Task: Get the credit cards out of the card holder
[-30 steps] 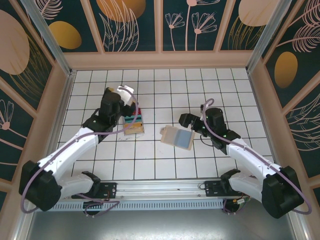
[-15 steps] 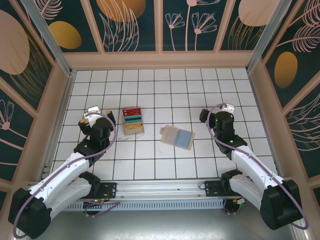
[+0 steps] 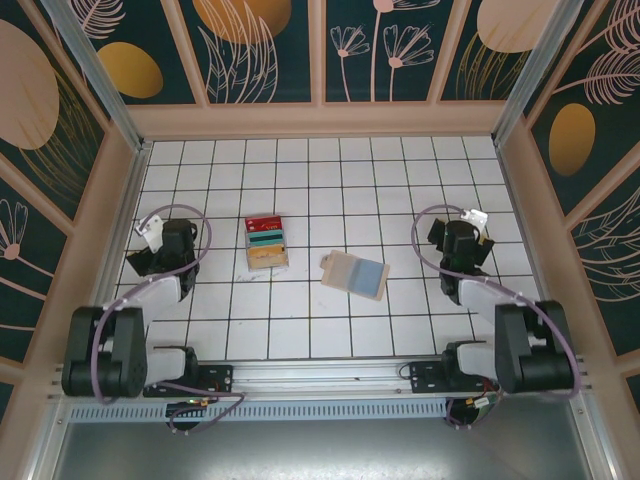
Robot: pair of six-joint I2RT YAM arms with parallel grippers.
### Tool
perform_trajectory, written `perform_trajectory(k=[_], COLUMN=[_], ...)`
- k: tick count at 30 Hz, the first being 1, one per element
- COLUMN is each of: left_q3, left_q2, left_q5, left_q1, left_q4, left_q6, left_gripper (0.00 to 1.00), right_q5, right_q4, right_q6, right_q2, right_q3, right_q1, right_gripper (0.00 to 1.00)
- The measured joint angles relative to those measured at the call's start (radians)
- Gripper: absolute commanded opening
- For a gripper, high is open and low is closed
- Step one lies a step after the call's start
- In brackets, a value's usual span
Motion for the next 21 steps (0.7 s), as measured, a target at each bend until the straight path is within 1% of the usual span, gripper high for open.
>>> perform_trajectory(k=[3, 8, 11, 14, 18, 21], left_q3=[-0.003, -0.005, -0.02, -0.029, -0.118, -0.162], left_q2=[0.066, 0.106, 0.113, 0.119, 0.12, 0.122], left_q5=[0.033, 0.093, 0.138, 0.203, 0.307, 0.367], left_q1=[0.013, 0.013, 0.013, 0.013, 0.013, 0.013], left_q4=[0.101, 0.262, 0.372, 0.444, 0.615, 0.673], left_q6=[0.036, 0.081, 0.108, 0.133, 0.164, 0.187], left_gripper=[0.99, 0.99, 0.99, 0.99, 0.99, 0.99], right_q5=[-0.008, -0.045, -0.1, -0.179, -0.274, -0.306], right_q4=[0.096, 0.22, 0.302, 0.388, 0.564, 0.626], right_q6=[-0.027, -0.072, -0.096, -0.109, -0.118, -0.122], right_q2=[0.094, 0.21, 0.234, 0.231, 0.225, 0.232], right_q3=[0.011, 0.037, 0.036, 0.01, -0.106, -0.162], right_q1=[-0.004, -0.009, -0.026, -0.053, -0.091, -0.094], right_gripper=[0.99, 0.99, 0.99, 0.99, 0.99, 0.99])
